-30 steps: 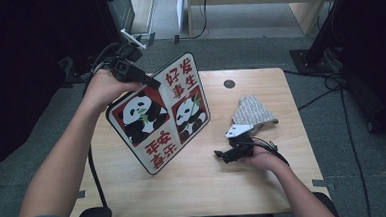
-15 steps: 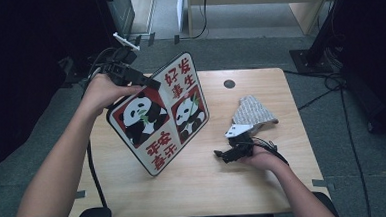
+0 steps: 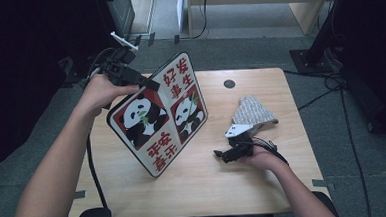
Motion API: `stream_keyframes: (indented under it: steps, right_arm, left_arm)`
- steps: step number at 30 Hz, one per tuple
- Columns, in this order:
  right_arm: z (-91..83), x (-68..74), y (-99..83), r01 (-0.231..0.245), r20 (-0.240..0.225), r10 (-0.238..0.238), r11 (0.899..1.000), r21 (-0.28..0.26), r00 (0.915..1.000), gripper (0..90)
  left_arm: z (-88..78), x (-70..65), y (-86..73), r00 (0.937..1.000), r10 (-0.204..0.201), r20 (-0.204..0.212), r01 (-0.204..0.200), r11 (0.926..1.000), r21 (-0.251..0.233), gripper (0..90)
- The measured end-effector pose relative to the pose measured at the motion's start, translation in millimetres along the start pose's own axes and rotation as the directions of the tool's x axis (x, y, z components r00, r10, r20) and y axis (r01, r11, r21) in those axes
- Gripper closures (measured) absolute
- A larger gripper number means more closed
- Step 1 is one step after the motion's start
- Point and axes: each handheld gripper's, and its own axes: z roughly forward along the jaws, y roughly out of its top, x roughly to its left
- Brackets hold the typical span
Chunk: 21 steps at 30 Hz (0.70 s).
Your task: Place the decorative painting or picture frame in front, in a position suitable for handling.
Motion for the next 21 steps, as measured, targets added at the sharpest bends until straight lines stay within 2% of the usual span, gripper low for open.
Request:
stream_keyframes:
  steps: [4,6,7,10,11,16,21]
  right_arm:
    - [0.2,0.0,0.2,0.001,-0.001,-0.001,1.000,0.000,1.0000,9.9]
    - [0.3,0.0,0.3,0.001,-0.001,-0.001,1.000,0.000,1.0000,9.9]
    - [0.3,0.0,0.3,0.001,-0.001,-0.001,1.000,0.000,1.0000,9.9]
    - [0.4,0.0,0.4,0.002,-0.001,-0.002,1.000,0.000,1.0000,9.8]
    - [0.5,0.0,0.4,0.002,-0.001,-0.002,1.000,-0.001,1.0000,9.8]
    - [0.6,0.0,0.5,0.003,-0.001,-0.003,1.000,0.000,1.0000,9.8]
    - [0.6,0.0,0.5,0.003,-0.001,-0.003,1.000,0.000,1.0000,9.8]
  left_arm:
    - [0.4,-0.5,-0.5,0.9998,0.005,0.021,-0.005,1.0000,-0.004,50.6]
    - [0.1,-1.4,-0.6,0.9998,0.014,0.014,-0.014,0.9998,-0.011,52.5]
    - [-0.5,-2.9,-1.1,0.9997,0.026,-0.003,-0.026,0.9995,-0.016,52.4]
    - [-0.9,-4.5,-1.8,0.9990,0.044,-0.005,-0.044,0.9987,-0.024,54.8]
    - [-1.1,-6.2,-2.1,0.9981,0.057,-0.022,-0.058,0.9979,-0.030,54.9]
    - [-1.3,-3.7,-2.4,0.9982,0.059,-0.008,-0.059,0.9973,-0.043,56.4]
    - [0.2,-5.5,-3.9,0.9953,0.097,-0.005,-0.097,0.9927,-0.072,59.2]
